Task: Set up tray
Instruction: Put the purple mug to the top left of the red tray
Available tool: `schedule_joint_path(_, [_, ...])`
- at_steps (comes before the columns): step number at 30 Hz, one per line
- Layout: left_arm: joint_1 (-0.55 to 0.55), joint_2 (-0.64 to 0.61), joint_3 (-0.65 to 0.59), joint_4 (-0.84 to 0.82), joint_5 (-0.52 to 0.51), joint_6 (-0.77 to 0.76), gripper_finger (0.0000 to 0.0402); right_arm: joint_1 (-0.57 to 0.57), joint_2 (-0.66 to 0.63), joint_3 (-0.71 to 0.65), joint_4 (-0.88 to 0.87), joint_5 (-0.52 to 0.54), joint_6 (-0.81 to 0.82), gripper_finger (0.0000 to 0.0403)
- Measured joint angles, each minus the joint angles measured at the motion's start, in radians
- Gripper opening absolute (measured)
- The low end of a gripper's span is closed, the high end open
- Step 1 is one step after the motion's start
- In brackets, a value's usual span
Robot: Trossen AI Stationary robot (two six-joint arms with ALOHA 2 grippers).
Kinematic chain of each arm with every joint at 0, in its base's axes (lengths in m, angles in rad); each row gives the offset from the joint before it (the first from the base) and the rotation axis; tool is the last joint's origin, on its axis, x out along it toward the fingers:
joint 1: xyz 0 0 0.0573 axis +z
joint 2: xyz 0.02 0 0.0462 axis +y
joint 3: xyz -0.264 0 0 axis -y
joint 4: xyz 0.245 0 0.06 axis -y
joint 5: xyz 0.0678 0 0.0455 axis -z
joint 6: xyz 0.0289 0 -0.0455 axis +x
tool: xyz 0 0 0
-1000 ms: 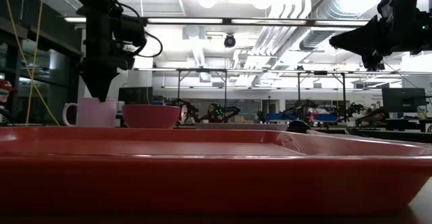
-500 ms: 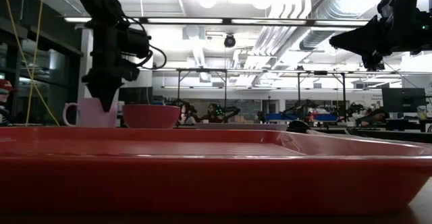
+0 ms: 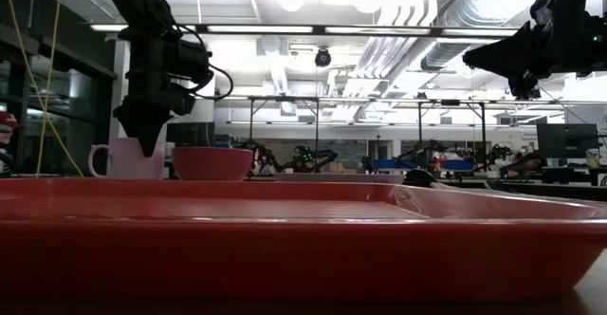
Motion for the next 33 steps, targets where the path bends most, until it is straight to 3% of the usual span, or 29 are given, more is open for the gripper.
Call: schedule_joint_path(33, [0.000, 0.000, 0.001, -0.014, -0.001, -0.008, 0.0211, 0.000, 0.000, 0.000, 0.000, 0.000, 0.000, 0.0000])
